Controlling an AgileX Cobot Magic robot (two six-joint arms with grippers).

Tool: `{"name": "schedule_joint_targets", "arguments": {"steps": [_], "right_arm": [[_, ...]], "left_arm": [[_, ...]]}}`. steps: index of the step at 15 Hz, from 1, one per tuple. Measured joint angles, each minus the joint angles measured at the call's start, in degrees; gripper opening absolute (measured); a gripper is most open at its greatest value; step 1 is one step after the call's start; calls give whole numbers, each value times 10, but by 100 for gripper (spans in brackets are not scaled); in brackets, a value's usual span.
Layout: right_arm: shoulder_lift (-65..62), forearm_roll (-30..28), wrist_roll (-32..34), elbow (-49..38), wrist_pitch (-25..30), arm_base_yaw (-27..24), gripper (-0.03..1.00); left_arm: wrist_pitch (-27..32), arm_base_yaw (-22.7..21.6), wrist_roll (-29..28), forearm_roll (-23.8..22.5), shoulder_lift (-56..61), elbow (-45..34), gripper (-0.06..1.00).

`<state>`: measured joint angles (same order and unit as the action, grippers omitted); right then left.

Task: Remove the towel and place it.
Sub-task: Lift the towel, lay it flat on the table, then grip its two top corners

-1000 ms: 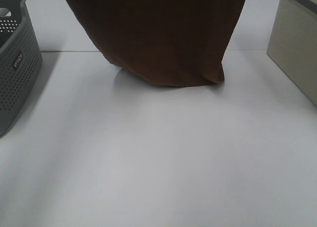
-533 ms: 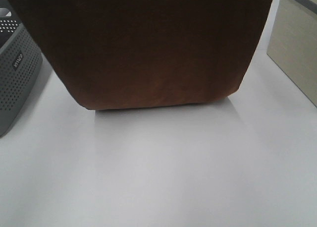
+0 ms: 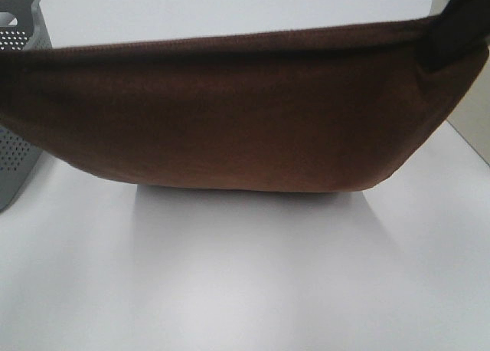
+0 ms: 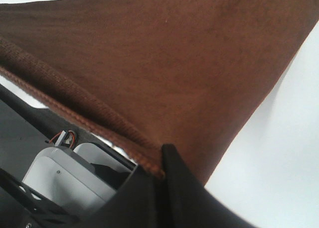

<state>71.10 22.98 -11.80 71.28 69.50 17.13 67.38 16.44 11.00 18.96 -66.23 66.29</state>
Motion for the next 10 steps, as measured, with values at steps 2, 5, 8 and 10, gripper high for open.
{"name": "schedule_joint_targets", "arguments": {"steps": [2, 5, 8, 10], "right_arm": [[-20, 3, 0, -32, 0, 0, 1], [-60, -4, 0, -104, 0, 0, 1], [-93, -3, 0, -182, 1, -1, 1], [-109, 5, 0, -234, 2, -1, 1]], "left_arm": [[-1, 0, 2, 18, 12, -42, 0], [-2, 12, 36, 69, 19, -119, 0], [-5, 69, 28, 70, 20, -180, 0], [-7, 115, 5, 65, 20, -213, 0]]}}
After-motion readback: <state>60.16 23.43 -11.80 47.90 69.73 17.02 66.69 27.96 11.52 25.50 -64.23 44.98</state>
